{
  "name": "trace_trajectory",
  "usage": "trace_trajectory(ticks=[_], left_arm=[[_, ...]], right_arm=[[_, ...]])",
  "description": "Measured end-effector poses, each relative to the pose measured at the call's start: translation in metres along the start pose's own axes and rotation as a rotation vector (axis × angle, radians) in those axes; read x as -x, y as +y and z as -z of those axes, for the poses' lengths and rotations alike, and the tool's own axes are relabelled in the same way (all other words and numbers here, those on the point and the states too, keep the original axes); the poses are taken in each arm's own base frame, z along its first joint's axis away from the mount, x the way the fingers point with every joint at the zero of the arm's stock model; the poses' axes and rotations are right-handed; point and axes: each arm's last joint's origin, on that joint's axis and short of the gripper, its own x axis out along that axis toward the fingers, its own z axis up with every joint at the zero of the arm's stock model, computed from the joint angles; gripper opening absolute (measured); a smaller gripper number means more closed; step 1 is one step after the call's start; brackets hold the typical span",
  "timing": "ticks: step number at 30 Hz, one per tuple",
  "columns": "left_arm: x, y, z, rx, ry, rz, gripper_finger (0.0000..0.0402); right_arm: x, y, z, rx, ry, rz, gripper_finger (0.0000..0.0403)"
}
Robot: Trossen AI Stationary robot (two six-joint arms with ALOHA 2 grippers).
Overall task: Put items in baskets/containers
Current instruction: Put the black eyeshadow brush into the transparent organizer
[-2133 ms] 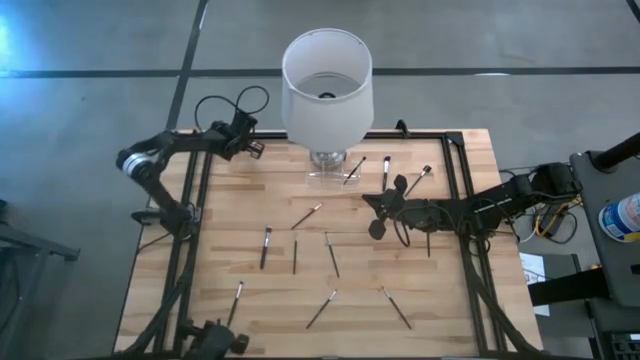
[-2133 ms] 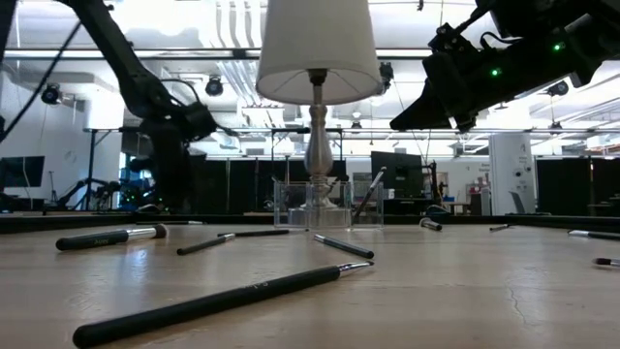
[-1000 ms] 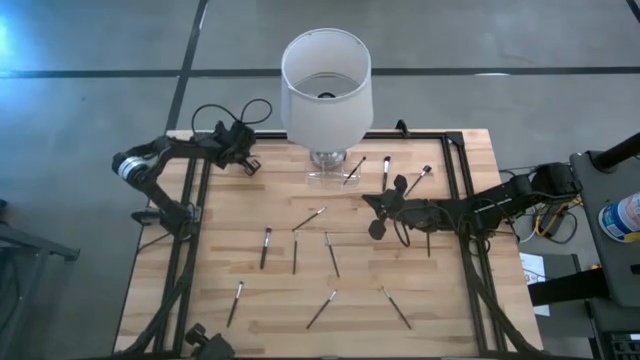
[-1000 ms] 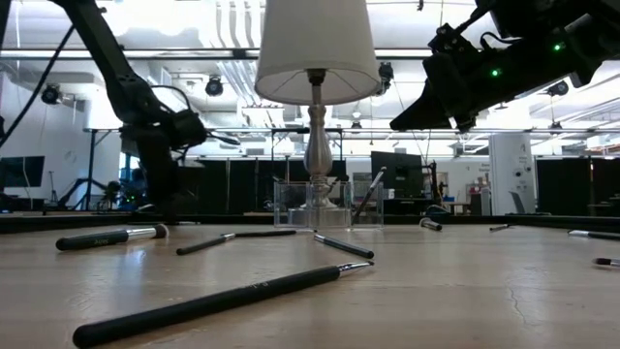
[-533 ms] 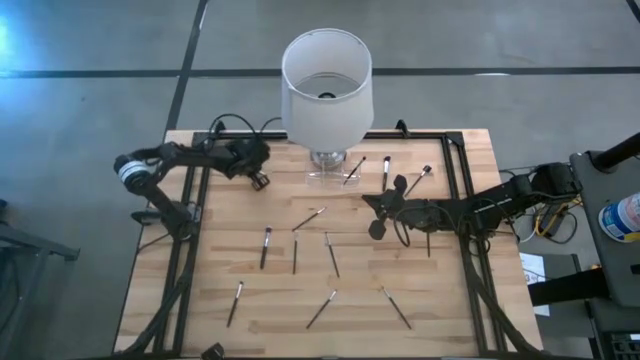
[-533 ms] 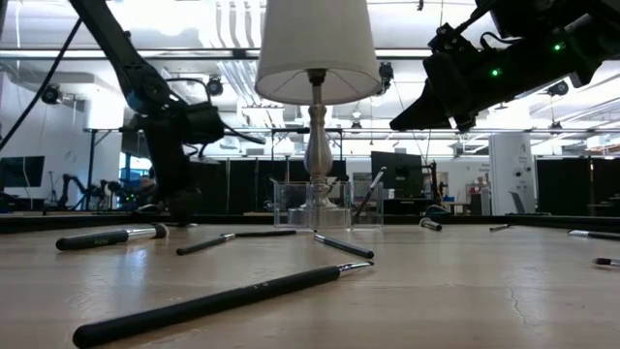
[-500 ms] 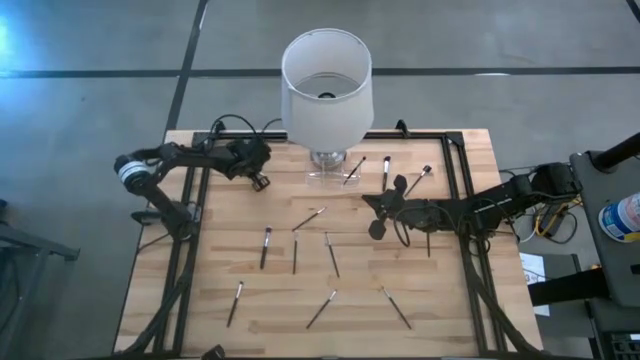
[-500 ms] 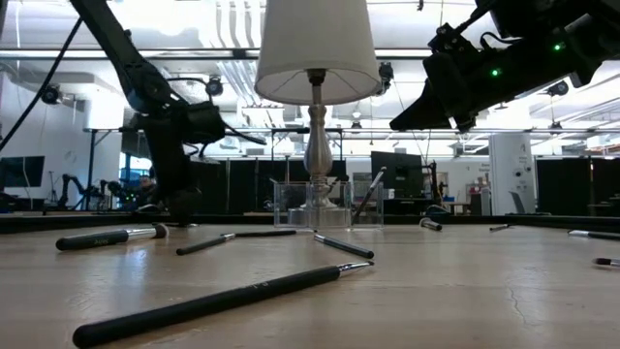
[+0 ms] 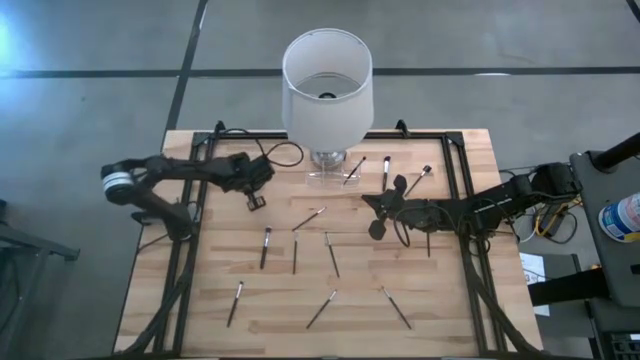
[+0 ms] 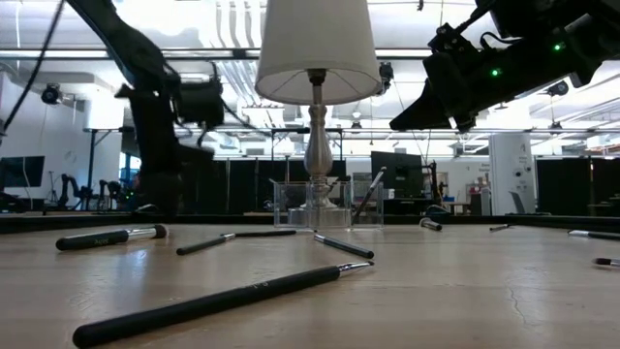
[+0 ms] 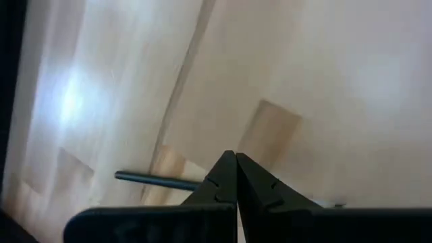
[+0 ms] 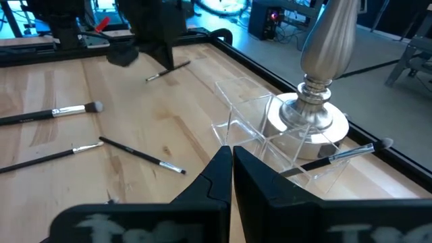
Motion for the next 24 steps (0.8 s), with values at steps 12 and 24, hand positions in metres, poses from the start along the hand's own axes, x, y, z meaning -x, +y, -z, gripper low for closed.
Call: trace_trajectory(ticks=[12,24], left_arm=[[0.043,-0.018,0.024,0.266,0.055,0.071,0.0025],[0.036,-0.012,0.033,0.614,0.132,0.036,0.0060]], right_arm=[[0.000,0.001,0.000,-0.004,0.002,-0.017,0.0009],[0.000,0.001,0.000,-0.009,0.003,-0.025,0.0008]])
